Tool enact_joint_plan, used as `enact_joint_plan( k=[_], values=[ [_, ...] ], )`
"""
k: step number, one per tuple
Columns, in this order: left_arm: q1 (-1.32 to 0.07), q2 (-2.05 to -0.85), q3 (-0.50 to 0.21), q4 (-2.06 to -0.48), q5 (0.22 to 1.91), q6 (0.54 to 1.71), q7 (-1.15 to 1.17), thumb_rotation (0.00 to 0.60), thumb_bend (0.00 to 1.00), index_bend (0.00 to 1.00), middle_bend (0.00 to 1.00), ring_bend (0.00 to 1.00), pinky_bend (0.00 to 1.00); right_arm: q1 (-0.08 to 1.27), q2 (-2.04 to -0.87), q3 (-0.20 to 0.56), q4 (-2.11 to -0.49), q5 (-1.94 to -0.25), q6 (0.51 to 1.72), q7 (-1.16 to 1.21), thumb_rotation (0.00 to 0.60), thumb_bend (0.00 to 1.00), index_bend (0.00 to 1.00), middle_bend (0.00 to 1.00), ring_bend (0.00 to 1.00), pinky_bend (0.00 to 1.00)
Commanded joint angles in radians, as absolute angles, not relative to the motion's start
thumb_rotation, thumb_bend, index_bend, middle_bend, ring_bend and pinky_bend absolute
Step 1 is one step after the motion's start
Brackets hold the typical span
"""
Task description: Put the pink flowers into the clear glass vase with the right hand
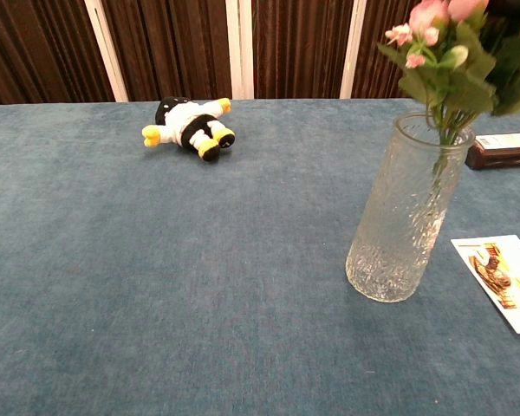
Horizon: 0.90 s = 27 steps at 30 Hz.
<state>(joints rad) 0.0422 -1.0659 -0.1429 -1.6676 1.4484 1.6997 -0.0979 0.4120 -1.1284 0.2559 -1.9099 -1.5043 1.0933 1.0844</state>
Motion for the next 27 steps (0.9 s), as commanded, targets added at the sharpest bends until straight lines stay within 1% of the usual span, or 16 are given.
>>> enact_joint_plan(
  k=[1,3,5,7,12,17,21,24,27],
  values=[
    [0.042,-1.065,-0.143,-1.668,1.449,1.699,-0.1,0.6,0.27,0.15,0.0,0.0,0.02,0.425,-1.127,0.239,-1.901,-1.514,1.074,1.085,0.6,0.38,0.54,0.44,0.36,0.05],
    [0.043,-1.064,-0.143,-1.669,1.448,1.699,-0.103,0.6,0.27,0.15,0.0,0.0,0.02,0.434,-1.12,0.23,-1.898,-1.521,1.059,1.094,0.6,0.35,0.47,0.36,0.29,0.02],
    [0.044,-1.062,-0.143,-1.67,1.446,1.698,-0.107,0.6,0.27,0.15,0.0,0.0,0.02,0.445,-1.106,0.218,-1.896,-1.534,1.036,1.104,0.6,0.3,0.42,0.29,0.23,0.0],
    [0.044,-1.061,-0.144,-1.671,1.445,1.699,-0.11,0.6,0.27,0.15,0.0,0.0,0.02,0.46,-1.084,0.203,-1.894,-1.553,1.008,1.115,0.6,0.28,0.37,0.22,0.17,0.0],
    [0.046,-1.059,-0.145,-1.673,1.443,1.7,-0.114,0.6,0.27,0.15,0.0,0.0,0.02,0.482,-1.039,0.177,-1.897,-1.567,0.968,1.138,0.6,0.23,0.23,0.11,0.04,0.0],
    [0.047,-1.057,-0.145,-1.675,1.443,1.699,-0.117,0.6,0.27,0.15,0.0,0.0,0.02,0.49,-0.989,0.171,-1.914,-1.532,0.945,1.122,0.6,0.21,0.17,0.06,0.0,0.0],
    [0.047,-1.056,-0.144,-1.676,1.444,1.698,-0.119,0.6,0.27,0.15,0.0,0.0,0.02,0.479,-0.932,0.16,-1.922,-1.531,0.955,1.113,0.6,0.18,0.1,0.04,0.0,0.0],
    [0.048,-1.055,-0.144,-1.677,1.444,1.699,-0.119,0.6,0.27,0.15,0.0,0.0,0.02,0.462,-0.877,0.138,-1.92,-1.557,0.965,1.122,0.6,0.18,0.09,0.04,0.0,0.0],
    [0.049,-1.054,-0.145,-1.679,1.442,1.699,-0.122,0.6,0.27,0.15,0.0,0.0,0.02,0.433,-0.808,0.114,-1.905,-1.598,1.001,1.166,0.6,0.18,0.09,0.04,0.0,0.0]
  ],
)
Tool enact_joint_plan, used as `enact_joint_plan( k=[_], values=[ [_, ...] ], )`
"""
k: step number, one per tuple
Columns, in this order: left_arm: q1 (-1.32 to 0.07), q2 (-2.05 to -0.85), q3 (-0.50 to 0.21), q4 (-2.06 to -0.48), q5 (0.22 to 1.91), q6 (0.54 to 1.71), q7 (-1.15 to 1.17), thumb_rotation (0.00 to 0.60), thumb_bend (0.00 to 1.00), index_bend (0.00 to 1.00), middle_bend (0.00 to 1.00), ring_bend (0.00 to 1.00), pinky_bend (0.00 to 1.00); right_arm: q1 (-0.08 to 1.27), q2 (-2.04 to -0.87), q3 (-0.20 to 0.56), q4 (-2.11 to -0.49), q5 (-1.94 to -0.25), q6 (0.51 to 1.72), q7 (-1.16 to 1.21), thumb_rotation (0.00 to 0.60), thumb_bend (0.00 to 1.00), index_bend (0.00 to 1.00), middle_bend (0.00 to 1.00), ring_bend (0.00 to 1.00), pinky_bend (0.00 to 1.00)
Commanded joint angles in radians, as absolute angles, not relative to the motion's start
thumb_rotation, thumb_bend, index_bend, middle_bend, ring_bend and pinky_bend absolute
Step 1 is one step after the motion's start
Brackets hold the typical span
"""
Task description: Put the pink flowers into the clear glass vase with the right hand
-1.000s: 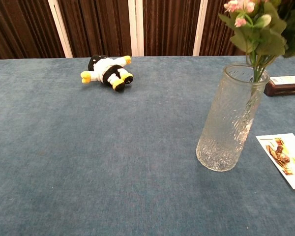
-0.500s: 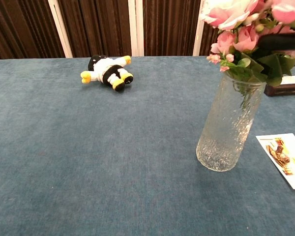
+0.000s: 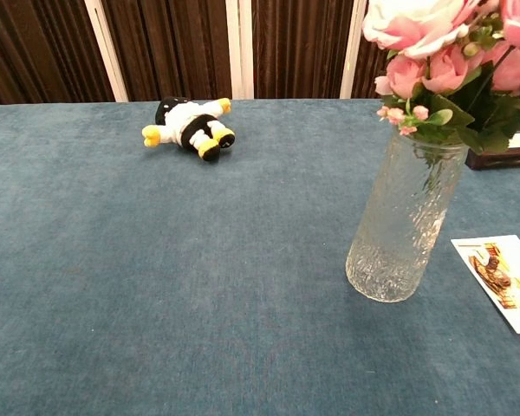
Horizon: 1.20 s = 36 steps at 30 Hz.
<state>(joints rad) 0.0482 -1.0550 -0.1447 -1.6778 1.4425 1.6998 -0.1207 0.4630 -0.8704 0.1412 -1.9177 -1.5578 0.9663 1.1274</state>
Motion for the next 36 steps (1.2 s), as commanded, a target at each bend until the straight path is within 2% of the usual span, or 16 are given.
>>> enact_joint_plan(
  k=[1,5,8,12,16,19,23,27,36],
  values=[
    [0.049,-1.054,-0.145,-1.679,1.441,1.699,-0.123,0.6,0.27,0.15,0.0,0.0,0.02,0.422,-0.787,0.105,-1.893,-1.614,1.015,1.175,0.6,0.17,0.1,0.04,0.01,0.0],
    [0.049,-1.049,-0.141,-1.682,1.444,1.693,-0.131,0.6,0.27,0.15,0.0,0.0,0.02,0.344,-0.69,0.061,-1.802,-1.635,1.092,1.053,0.6,0.18,0.22,0.07,0.05,0.0],
    [0.049,-1.046,-0.141,-1.683,1.441,1.69,-0.137,0.6,0.27,0.15,0.0,0.0,0.02,0.243,-0.683,0.074,-1.796,-1.47,1.213,0.752,0.6,0.18,0.28,0.11,0.08,0.0],
    [0.047,-1.046,-0.139,-1.683,1.445,1.686,-0.136,0.6,0.27,0.15,0.0,0.0,0.02,0.149,-0.788,0.122,-1.849,-1.269,1.456,0.357,0.6,0.17,0.27,0.11,0.08,0.0],
    [0.043,-1.041,-0.129,-1.683,1.456,1.671,-0.135,0.6,0.26,0.15,0.0,0.0,0.02,0.111,-0.92,0.101,-1.786,-1.376,1.626,0.128,0.6,0.18,0.25,0.11,0.08,0.0],
    [0.039,-1.03,-0.121,-1.68,1.464,1.658,-0.141,0.6,0.26,0.15,0.0,0.0,0.02,0.084,-1.051,0.065,-1.669,-1.506,1.744,-0.121,0.6,0.18,0.23,0.11,0.08,0.0],
    [0.035,-1.022,-0.116,-1.674,1.46,1.64,-0.135,0.6,0.25,0.14,0.0,0.0,0.01,0.054,-1.166,0.011,-1.63,-1.582,1.767,-0.254,0.6,0.17,0.21,0.11,0.08,0.0],
    [0.031,-1.013,-0.113,-1.669,1.46,1.629,-0.141,0.6,0.21,0.14,0.0,0.0,0.01,0.032,-1.21,-0.007,-1.626,-1.57,1.747,-0.312,0.6,0.18,0.17,0.11,0.07,0.0],
    [0.033,-1.005,-0.115,-1.653,1.452,1.63,-0.158,0.6,0.21,0.14,0.0,0.0,0.01,0.024,-1.191,-0.005,-1.645,-1.565,1.706,-0.321,0.6,0.17,0.14,0.1,0.05,0.0]
  ],
)
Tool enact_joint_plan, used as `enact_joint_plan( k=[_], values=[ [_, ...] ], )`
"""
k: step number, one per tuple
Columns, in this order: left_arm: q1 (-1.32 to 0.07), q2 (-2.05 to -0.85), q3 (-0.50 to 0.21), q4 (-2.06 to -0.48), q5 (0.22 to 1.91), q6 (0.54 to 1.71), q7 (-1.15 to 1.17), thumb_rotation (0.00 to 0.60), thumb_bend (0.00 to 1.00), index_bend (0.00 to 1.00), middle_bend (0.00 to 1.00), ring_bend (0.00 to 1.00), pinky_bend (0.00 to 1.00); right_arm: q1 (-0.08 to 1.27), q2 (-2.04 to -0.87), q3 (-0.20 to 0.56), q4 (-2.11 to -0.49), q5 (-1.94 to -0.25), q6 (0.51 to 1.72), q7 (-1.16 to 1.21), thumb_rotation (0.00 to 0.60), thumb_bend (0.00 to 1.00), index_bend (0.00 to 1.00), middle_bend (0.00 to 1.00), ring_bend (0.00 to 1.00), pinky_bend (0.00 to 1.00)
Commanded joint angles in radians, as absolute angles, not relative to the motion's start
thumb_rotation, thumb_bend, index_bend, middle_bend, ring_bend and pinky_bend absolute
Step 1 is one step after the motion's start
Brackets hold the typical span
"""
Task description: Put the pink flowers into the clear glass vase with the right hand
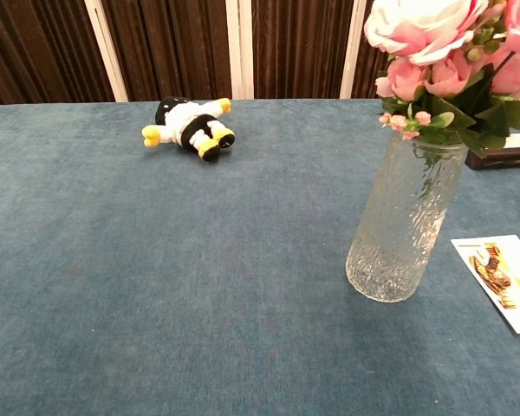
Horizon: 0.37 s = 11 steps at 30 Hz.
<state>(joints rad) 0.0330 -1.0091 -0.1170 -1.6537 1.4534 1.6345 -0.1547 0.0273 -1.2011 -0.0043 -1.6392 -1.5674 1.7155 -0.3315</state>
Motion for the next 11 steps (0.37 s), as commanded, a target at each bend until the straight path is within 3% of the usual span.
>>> enact_joint_plan(
  k=[1,11],
  values=[
    [0.034,-1.002,-0.113,-1.653,1.452,1.628,-0.159,0.6,0.21,0.14,0.0,0.0,0.01,0.023,-1.186,-0.005,-1.648,-1.562,1.702,-0.311,0.6,0.17,0.14,0.1,0.05,0.0],
    [0.012,-0.97,-0.08,-1.683,1.463,1.55,-0.136,0.6,0.21,0.14,0.0,0.0,0.01,0.019,-1.113,-0.007,-1.68,-1.564,1.662,-0.18,0.6,0.17,0.14,0.1,0.05,0.0]
  ],
)
